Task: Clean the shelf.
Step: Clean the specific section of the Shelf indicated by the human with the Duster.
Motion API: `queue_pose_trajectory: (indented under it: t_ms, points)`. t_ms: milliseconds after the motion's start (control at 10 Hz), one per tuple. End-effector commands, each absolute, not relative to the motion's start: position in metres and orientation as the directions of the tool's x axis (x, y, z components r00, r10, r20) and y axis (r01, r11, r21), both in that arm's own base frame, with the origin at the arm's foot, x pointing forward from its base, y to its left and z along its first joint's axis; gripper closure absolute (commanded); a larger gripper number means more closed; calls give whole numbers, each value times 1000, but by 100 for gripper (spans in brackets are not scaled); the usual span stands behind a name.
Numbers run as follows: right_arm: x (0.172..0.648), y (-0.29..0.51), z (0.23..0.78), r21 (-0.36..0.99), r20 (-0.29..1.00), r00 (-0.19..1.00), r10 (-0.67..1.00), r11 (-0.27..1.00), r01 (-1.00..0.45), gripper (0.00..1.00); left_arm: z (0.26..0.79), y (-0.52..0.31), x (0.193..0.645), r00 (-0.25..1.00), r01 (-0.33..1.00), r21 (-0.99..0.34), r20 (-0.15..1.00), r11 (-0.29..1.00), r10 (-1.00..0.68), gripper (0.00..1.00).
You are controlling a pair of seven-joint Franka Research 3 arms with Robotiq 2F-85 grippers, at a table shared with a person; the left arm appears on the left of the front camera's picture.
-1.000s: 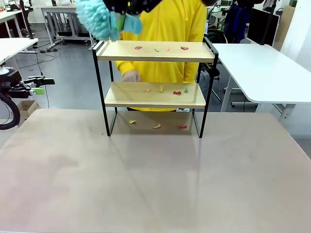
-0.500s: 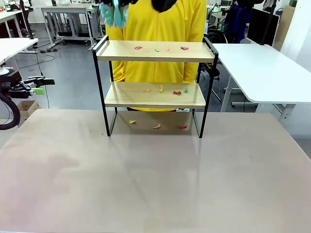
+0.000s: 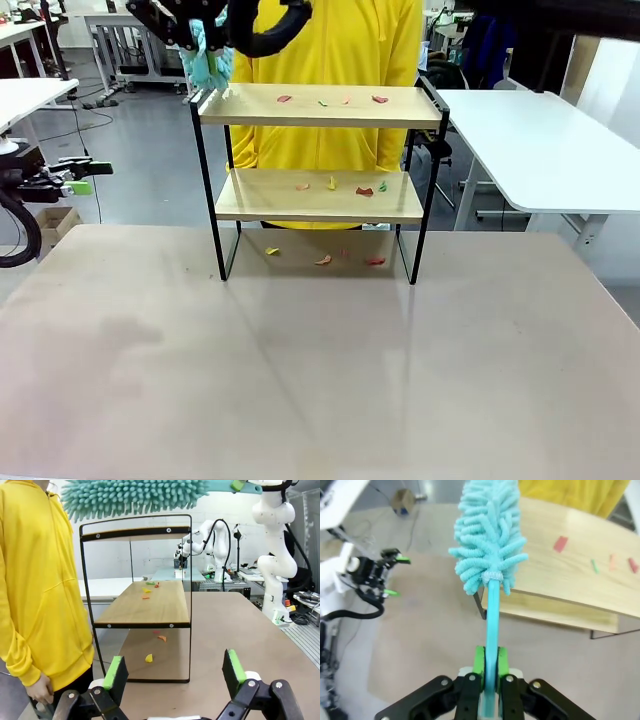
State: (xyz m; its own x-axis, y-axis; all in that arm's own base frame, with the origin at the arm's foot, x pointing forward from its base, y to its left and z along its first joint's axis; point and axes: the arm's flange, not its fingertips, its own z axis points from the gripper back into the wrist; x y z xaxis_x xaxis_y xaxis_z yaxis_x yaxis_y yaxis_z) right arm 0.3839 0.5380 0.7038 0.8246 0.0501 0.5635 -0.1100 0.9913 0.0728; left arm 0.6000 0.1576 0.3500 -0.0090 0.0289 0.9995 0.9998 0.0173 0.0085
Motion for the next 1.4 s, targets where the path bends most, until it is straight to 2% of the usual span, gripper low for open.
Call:
queue_pose_trajectory:
  t_ms: [0,400,500,600,1000,1300]
  points:
    - [397,549,708,82,575,818,-28,996,-23,87,353,158,598,-19,1000,18,999,19,30,0]
    - [405,533,672,75,461,887,-25,997,-11,87,353,158,598,-19,1000,18,999,19,30,0]
    - [403,530,672,113,454,891,-25,993,-30,87,353,158,598,-19,1000,18,999,19,30,0]
    - [407,538,672,54,502,865,1,998,-33,87,353,158,598,-19,1000,18,999,19,30,0]
    - [408,537,671,63,487,873,-2,997,-33,87,353,158,598,-19,1000,18,999,19,30,0]
    - [419,469,674,58,386,919,-73,997,55,87,353,158,598,-19,1000,18,999,19,30,0]
